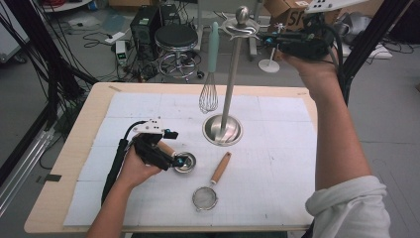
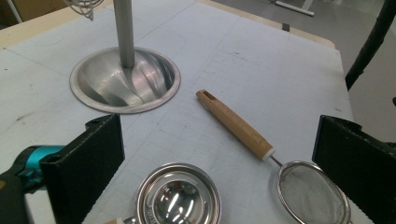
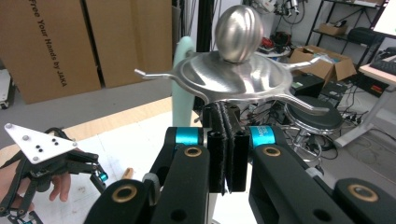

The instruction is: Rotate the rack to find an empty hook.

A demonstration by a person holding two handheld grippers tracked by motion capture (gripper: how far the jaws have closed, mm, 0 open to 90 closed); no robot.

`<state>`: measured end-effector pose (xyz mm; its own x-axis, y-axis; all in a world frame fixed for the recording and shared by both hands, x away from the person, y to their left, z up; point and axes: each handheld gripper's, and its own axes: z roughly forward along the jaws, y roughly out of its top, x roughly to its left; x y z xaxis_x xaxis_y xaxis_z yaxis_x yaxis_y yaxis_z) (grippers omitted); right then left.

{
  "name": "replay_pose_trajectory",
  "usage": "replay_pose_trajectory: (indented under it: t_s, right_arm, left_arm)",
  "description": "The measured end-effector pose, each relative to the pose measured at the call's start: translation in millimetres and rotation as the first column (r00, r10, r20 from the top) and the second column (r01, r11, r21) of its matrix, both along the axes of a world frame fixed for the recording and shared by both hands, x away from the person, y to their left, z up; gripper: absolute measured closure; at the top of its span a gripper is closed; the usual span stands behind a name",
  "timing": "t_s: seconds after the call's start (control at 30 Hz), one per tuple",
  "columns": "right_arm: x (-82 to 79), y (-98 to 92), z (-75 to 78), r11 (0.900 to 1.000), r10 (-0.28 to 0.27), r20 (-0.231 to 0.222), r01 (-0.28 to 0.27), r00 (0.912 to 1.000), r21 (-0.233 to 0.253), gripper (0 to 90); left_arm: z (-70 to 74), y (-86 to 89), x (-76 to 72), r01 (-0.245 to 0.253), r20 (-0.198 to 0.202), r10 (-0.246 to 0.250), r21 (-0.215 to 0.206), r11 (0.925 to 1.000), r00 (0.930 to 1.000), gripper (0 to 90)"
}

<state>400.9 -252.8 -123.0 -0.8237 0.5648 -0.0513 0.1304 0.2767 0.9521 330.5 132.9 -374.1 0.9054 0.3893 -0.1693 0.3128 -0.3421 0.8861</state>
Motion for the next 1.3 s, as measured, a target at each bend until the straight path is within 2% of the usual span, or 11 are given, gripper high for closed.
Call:
replay_pose_trajectory:
  t_s: [0.33, 0.47, 0.7, 0.9, 0.93, 0.97, 1.0, 1.07, 1.17, 1.23, 1.3]
  right_arm:
    - [-5.7, 19.9, 2.3, 0.999, 0.040, 0.017, -0.039, 0.9991, -0.026, 89.3]
    - [-7.7, 31.3, 4.2, 0.997, 0.063, 0.037, -0.061, 0.9973, -0.041, 89.3]
    - [-9.7, 37.9, 5.3, 0.997, 0.059, 0.025, -0.058, 0.9979, -0.052, 89.3]
    - [-11.0, 43.0, 6.2, 0.997, 0.056, 0.047, -0.053, 0.9973, -0.064, 89.3]
    - [-12.1, 43.0, 6.1, 0.997, 0.050, 0.039, -0.048, 0.9980, -0.065, 89.3]
    - [-11.2, 42.2, 5.9, 0.996, 0.059, 0.054, -0.055, 0.9968, -0.067, 89.3]
    - [-12.7, 41.3, 5.2, 0.997, 0.055, 0.039, -0.053, 0.9977, -0.062, 88.5]
    - [-13.4, 37.8, 2.3, 0.997, 0.060, 0.042, -0.058, 0.9973, -0.052, 83.7]
    - [-16.1, 31.4, -5.4, 0.997, 0.067, 0.047, -0.065, 0.9967, -0.041, 80.2]
    - [-19.4, 26.3, -11.5, 0.997, 0.067, 0.034, -0.066, 0.9972, -0.027, 76.2]
    - [-21.9, 21.1, -17.4, 0.997, 0.075, 0.042, -0.074, 0.9963, -0.022, 74.9]
  left_arm:
    - [-2.3, -2.1, 1.0, 0.005, -0.008, -0.005, 0.005, 1.0000, 1.0000, 2.9]
    - [-2.5, -2.3, 1.0, 0.004, -0.006, -0.004, 0.007, 1.0000, 1.0000, 2.8]
    - [-3.3, -3.5, 0.7, 0.005, -0.008, -0.005, 0.011, 0.9999, 1.0000, 2.8]
    - [-3.4, -3.8, 0.5, 0.014, -0.006, -0.014, 0.013, 0.9998, 0.9999, 2.9]
    - [-3.2, -3.6, 0.5, 0.015, -0.006, -0.015, 0.013, 0.9998, 0.9999, 2.9]
    - [-3.0, -3.3, 0.3, 0.013, -0.004, -0.013, 0.012, 0.9998, 0.9999, 2.9]
    - [-2.8, -3.0, 0.3, 0.013, -0.001, -0.013, 0.012, 0.9998, 0.9999, 2.8]
    - [-2.7, -2.8, -0.1, 0.010, -0.003, -0.010, 0.010, 0.9999, 0.9999, 2.9]
    - [-3.1, -3.4, -0.2, 0.013, -0.001, -0.013, 0.013, 0.9998, 0.9999, 2.8]
    - [-2.9, -3.2, -0.4, 0.015, 0.001, -0.015, 0.016, 0.9998, 0.9999, 2.9]
    - [-2.4, -2.6, -0.7, 0.016, 0.003, -0.016, 0.002, 0.9999, 0.9999, 2.8]
